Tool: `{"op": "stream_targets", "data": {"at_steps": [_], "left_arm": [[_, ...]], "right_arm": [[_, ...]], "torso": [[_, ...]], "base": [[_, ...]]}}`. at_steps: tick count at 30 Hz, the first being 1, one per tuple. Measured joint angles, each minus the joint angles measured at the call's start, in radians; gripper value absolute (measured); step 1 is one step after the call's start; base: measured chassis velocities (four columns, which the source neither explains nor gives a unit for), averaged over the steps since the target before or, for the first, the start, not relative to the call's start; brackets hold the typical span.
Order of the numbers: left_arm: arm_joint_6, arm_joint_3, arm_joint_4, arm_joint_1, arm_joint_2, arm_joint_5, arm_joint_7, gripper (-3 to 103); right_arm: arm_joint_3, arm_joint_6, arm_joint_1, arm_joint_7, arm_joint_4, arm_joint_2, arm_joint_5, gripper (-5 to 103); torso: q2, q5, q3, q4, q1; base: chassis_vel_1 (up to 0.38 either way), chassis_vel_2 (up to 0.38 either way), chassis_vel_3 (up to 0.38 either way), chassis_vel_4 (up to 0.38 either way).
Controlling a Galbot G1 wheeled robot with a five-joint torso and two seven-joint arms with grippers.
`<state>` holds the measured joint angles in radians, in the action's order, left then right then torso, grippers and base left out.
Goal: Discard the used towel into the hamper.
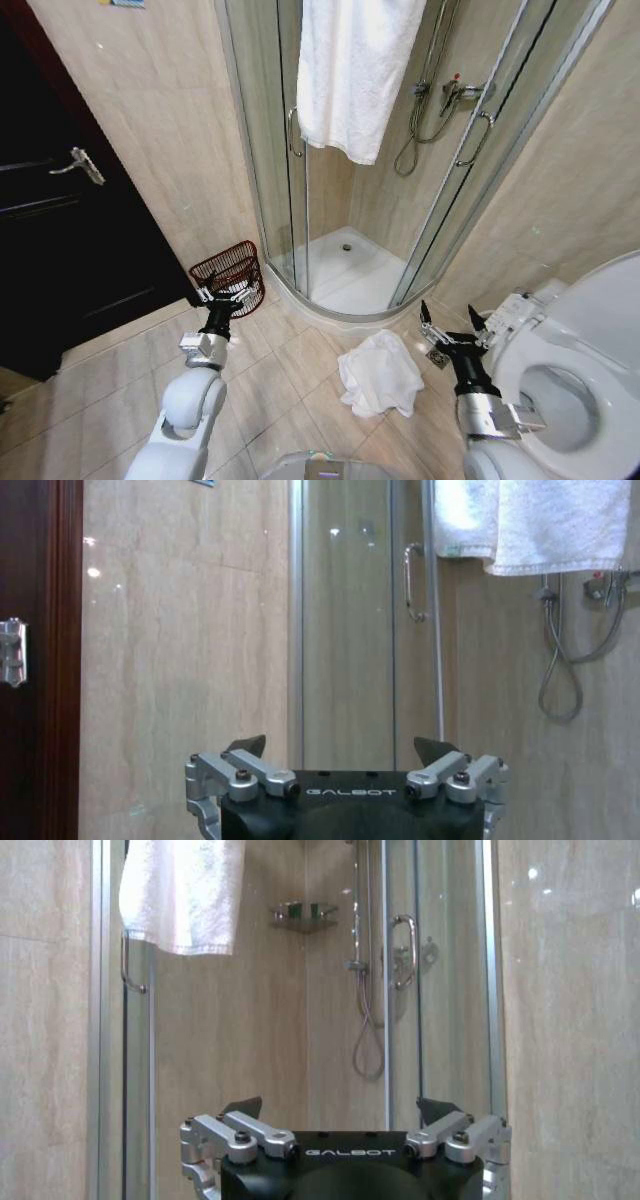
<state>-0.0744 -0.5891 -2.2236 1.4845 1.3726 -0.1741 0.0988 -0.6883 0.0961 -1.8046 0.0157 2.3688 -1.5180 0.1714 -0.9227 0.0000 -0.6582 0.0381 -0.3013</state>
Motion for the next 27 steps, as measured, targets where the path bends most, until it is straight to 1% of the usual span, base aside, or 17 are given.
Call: {"op": "stream_targets", "data": {"at_steps": [3, 6, 7, 11, 17, 19, 20, 23, 25, 27], "left_arm": [[-0.001, -0.001, -0.005, 0.007, -0.004, -0.005, -0.003, 100], [-0.001, -0.007, -0.012, 0.017, -0.001, -0.011, -0.005, 100], [-0.001, -0.007, -0.012, 0.017, -0.001, -0.011, -0.005, 100], [0.006, -0.011, -0.014, 0.031, -0.003, -0.018, -0.009, 100], [0.010, -0.012, -0.018, 0.040, -0.003, -0.020, -0.009, 100], [0.010, -0.012, -0.028, 0.044, -0.004, -0.020, -0.009, 100], [0.010, -0.012, -0.028, 0.044, -0.004, -0.020, -0.009, 100], [0.008, -0.016, -0.037, 0.042, -0.004, -0.020, -0.014, 100], [0.007, -0.017, -0.038, 0.041, -0.005, -0.020, -0.015, 100], [0.006, -0.025, -0.040, 0.039, -0.005, -0.023, -0.018, 100]], "right_arm": [[-0.003, 0.000, 0.000, 0.003, 0.001, -0.006, 0.000, 100], [-0.005, 0.000, -0.001, 0.006, 0.014, -0.018, 0.000, 100], [-0.005, 0.000, -0.001, 0.006, 0.014, -0.018, 0.000, 100], [-0.011, 0.001, -0.006, 0.009, 0.022, -0.029, -0.002, 100], [-0.019, 0.001, -0.006, 0.010, 0.028, -0.030, -0.002, 100], [-0.019, 0.001, -0.005, 0.011, 0.032, -0.032, -0.002, 100], [-0.019, 0.001, -0.005, 0.011, 0.032, -0.032, -0.002, 100], [-0.016, 0.000, 0.001, 0.017, 0.031, -0.039, -0.006, 100], [-0.016, -0.001, 0.002, 0.018, 0.029, -0.040, -0.008, 100], [-0.014, -0.002, 0.007, 0.021, 0.025, -0.041, -0.012, 100]], "torso": [[-0.011, 0.0001, -0.007, 0.0000, -0.004], [-0.031, 0.0000, -0.018, 0.0000, -0.013], [-0.031, 0.0000, -0.018, 0.0000, -0.013], [-0.055, 0.0000, -0.031, 0.0000, -0.024], [-0.077, 0.0000, -0.043, 0.0000, -0.034], [-0.094, 0.0000, -0.053, 0.0000, -0.041], [-0.094, 0.0000, -0.053, 0.0000, -0.041], [-0.115, 0.0000, -0.064, 0.0000, -0.050], [-0.118, 0.0000, -0.066, 0.0000, -0.052], [-0.133, 0.0000, -0.074, 0.0000, -0.059]], "base": [[0.000, 0.000, 0.000, 0.000], [0.000, 0.000, 0.000, 0.000], [0.000, 0.000, 0.000, 0.000], [0.000, 0.000, 0.000, 0.000], [0.000, 0.000, 0.000, 0.000], [0.000, 0.000, 0.000, 0.000], [0.000, 0.000, 0.000, 0.000], [0.000, 0.000, 0.000, 0.000], [0.000, 0.000, 0.000, 0.000], [0.000, 0.000, 0.000, 0.000]]}}
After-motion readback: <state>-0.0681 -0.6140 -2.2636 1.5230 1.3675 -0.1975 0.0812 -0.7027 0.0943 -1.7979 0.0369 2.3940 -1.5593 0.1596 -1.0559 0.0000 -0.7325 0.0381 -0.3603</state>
